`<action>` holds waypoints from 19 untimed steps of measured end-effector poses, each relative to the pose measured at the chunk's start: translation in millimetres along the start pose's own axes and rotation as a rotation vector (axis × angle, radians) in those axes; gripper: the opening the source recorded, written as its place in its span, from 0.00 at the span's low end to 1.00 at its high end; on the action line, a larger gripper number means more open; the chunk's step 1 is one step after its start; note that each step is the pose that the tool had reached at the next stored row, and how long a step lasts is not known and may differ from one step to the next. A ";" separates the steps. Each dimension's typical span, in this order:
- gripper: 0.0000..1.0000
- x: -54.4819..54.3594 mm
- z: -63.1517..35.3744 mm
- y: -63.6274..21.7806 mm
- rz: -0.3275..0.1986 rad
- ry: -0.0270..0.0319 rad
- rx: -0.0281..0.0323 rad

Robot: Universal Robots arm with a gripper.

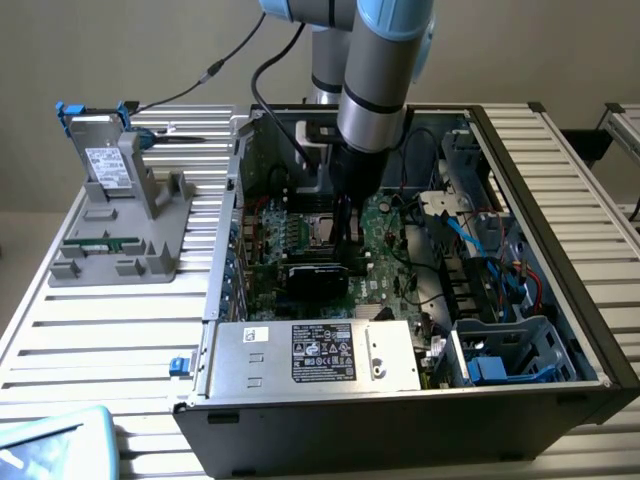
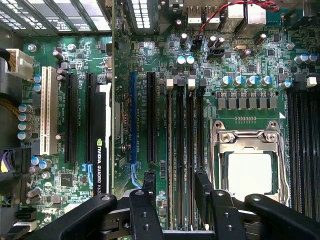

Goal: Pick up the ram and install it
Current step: 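Insert the ram into the slot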

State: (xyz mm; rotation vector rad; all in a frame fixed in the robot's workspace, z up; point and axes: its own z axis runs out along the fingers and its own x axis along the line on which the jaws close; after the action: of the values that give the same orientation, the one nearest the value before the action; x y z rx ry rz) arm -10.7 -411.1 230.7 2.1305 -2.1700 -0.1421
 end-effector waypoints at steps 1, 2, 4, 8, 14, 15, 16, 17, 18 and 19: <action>0.45 0.0 -0.5 0.1 0.000 -0.0001 0.0001; 0.45 0.0 -0.9 0.1 0.001 -0.0002 0.0000; 0.45 0.0 -1.6 0.3 0.002 -0.0004 0.0001; 0.45 0.0 -2.3 0.3 0.003 -0.0006 0.0001; 0.24 0.0 -2.4 0.4 0.003 -0.0005 0.0000; 0.18 0.0 -2.4 0.4 0.003 -0.0004 0.0000; 0.18 0.0 -2.4 0.4 0.003 -0.0004 0.0000; 0.12 0.0 -2.4 0.4 0.003 -0.0003 0.0000; 0.11 0.0 -2.4 0.4 0.003 -0.0003 0.0000; 0.11 0.0 -2.4 0.4 0.003 -0.0004 0.0000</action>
State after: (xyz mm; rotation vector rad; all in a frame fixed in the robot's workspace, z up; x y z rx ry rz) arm -10.8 -411.1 233.1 2.1271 -2.1735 -0.1422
